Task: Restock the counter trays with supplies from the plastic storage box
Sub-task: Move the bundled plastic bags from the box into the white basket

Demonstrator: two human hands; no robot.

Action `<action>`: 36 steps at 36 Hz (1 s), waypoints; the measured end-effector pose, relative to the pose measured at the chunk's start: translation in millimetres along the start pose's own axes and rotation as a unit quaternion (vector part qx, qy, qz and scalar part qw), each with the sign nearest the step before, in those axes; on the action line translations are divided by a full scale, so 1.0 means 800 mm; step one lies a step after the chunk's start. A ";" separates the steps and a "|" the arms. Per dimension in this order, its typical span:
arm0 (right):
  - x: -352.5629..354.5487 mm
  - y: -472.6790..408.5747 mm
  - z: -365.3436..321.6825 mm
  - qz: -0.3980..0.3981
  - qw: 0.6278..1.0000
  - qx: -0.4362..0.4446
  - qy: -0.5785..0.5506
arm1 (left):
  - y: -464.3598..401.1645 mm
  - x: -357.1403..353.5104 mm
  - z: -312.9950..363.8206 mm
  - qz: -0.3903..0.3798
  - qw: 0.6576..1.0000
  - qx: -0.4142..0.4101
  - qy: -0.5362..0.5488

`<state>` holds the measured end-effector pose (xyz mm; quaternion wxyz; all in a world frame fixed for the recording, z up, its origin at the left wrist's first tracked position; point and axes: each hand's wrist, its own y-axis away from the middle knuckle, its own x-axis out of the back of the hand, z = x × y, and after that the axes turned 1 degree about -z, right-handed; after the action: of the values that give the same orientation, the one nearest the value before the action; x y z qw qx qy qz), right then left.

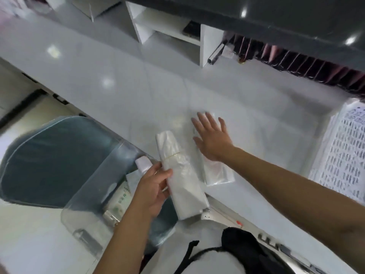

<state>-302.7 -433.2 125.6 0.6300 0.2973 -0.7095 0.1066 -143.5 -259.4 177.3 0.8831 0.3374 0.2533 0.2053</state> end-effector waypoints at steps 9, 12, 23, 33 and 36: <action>0.001 -0.033 0.018 -0.062 0.995 0.022 -0.069 | -0.002 -0.040 0.021 0.017 0.999 -0.043 0.009; 0.033 -0.022 0.031 -0.022 0.935 -0.026 -0.352 | -0.007 -0.052 0.026 0.005 0.998 -0.043 -0.037; 0.057 0.040 0.080 -0.075 0.720 -0.239 -0.648 | -0.069 -0.133 0.019 0.028 0.970 -0.033 -0.237; 0.031 0.056 0.047 -0.023 0.772 -0.261 -0.580 | -0.072 -0.132 0.016 0.091 0.932 -0.052 -0.347; 0.027 0.062 0.037 -0.006 0.764 -0.266 -0.587 | -0.067 -0.126 0.018 0.071 0.937 -0.044 -0.340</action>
<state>-355.7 -415.5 152.1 0.1445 0.1259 -0.9389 -0.2858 -203.7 -357.0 180.3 0.9135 0.3649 -0.0965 0.1517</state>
